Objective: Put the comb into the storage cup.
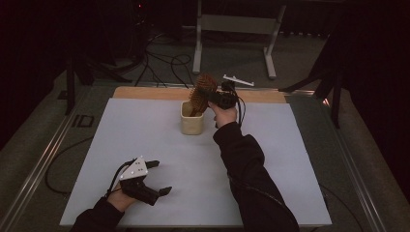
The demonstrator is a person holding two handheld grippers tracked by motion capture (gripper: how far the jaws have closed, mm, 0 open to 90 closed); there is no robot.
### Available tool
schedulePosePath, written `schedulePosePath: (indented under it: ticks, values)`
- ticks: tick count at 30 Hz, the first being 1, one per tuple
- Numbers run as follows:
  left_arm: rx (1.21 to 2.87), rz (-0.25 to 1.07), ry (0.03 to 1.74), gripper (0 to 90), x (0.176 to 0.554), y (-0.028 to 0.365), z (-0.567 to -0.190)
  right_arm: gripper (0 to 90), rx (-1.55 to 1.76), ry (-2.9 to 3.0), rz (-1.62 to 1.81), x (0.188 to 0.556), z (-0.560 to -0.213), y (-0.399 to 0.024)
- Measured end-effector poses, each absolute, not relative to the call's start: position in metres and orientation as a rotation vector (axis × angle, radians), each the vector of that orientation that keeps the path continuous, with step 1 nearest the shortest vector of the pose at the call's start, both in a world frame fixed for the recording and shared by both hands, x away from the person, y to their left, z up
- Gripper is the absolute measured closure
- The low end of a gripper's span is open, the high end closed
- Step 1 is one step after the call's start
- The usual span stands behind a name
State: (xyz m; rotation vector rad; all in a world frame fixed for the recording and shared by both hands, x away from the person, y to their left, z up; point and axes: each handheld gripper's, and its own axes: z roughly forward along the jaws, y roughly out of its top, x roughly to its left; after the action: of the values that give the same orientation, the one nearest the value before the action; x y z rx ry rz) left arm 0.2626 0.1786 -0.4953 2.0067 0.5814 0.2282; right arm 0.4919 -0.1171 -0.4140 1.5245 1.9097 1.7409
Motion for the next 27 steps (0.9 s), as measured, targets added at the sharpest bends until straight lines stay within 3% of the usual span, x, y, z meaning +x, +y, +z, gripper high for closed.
schedulePosePath:
  ticks: [14,24,27]
  values:
    - [2.006,0.226,0.582,0.0,0.263,0.179,-0.496,43.8,1.461,1.945,1.749,0.493,-0.416,-0.117]
    - [2.005,0.22,0.581,0.0,0.263,0.179,-0.496,16.2,1.436,1.956,1.791,0.492,-0.414,-0.127]
    - [2.006,0.222,0.583,0.0,0.263,0.179,-0.496,14.2,1.428,1.981,1.76,0.49,-0.414,-0.128]
